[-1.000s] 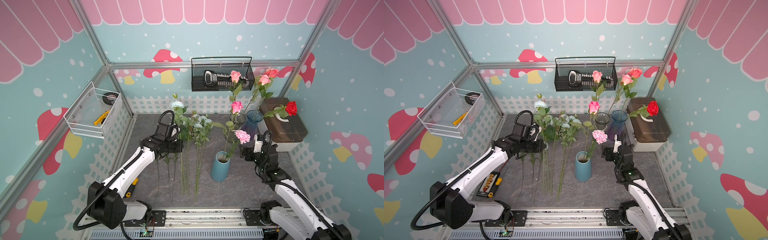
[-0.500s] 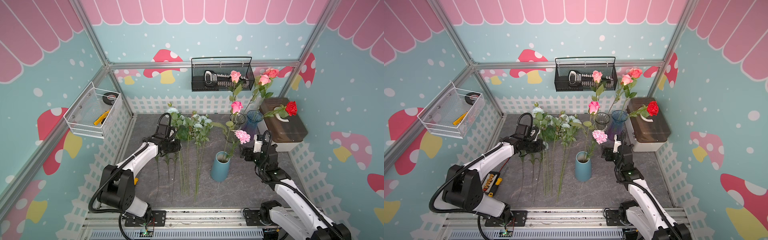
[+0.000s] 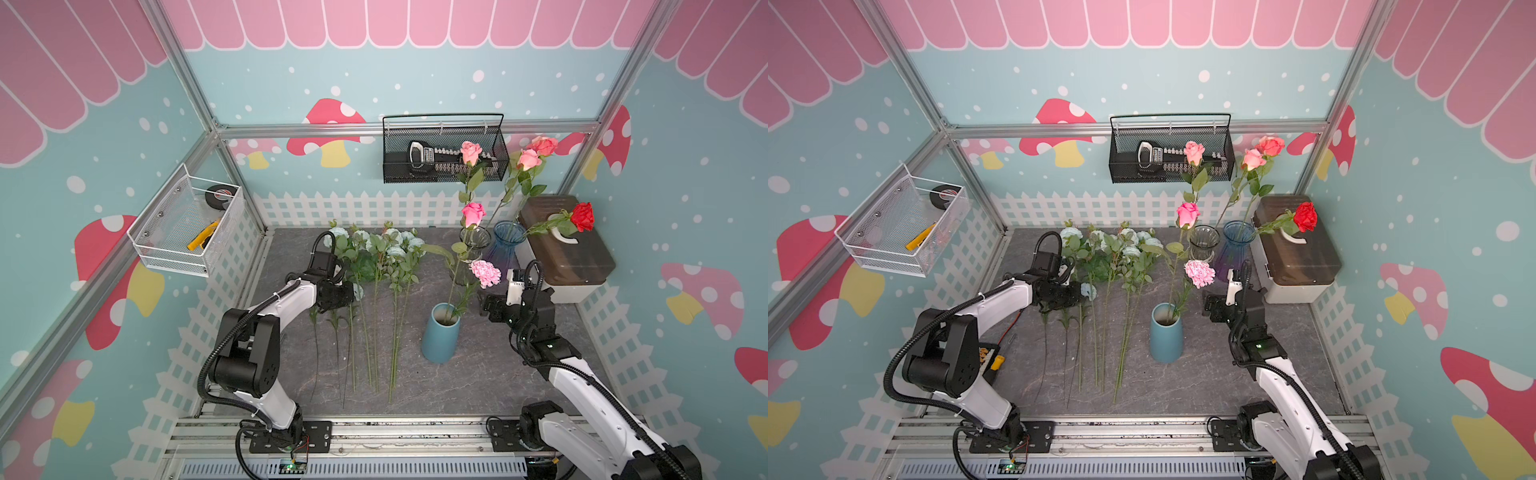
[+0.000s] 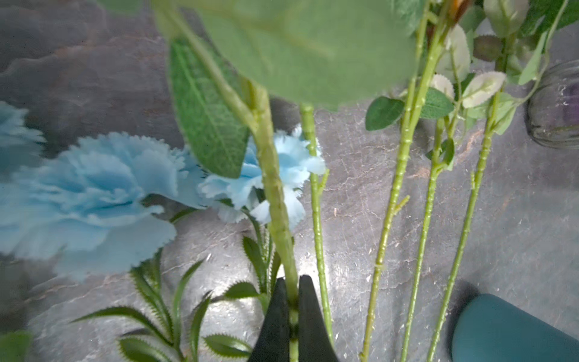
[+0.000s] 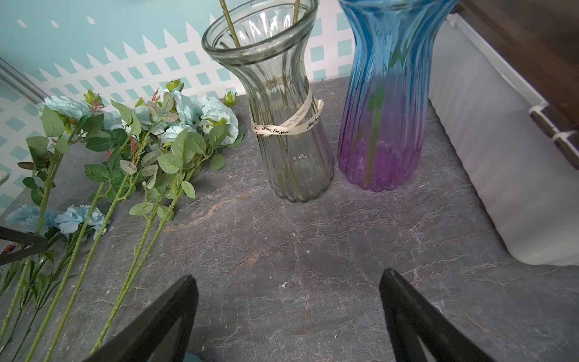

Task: Pick out blue flowers from the vase
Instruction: Place the flower at the center of the board.

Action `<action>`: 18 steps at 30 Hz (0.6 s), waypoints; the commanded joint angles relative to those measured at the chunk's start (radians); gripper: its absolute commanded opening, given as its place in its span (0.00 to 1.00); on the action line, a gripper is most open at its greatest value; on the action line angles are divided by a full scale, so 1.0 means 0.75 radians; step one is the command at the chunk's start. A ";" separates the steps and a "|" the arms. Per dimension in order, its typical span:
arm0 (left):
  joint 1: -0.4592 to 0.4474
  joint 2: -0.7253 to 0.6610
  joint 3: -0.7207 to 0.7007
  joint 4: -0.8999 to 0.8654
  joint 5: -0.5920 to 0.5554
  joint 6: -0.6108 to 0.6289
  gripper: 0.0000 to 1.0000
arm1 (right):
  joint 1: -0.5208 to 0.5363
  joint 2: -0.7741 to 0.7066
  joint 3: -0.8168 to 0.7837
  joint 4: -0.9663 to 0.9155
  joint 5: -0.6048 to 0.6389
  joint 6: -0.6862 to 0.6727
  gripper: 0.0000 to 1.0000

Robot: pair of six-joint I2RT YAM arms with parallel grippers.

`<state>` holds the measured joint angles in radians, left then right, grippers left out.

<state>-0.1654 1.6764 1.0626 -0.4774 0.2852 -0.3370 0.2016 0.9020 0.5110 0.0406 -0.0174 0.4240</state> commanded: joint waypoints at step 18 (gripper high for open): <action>0.028 0.186 0.136 0.038 0.134 0.046 0.00 | -0.011 0.051 0.009 0.039 -0.032 0.016 0.90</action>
<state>-0.1383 1.8160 1.1397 -0.4545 0.3706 -0.3286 0.1963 0.9340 0.5110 0.0532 -0.0284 0.4274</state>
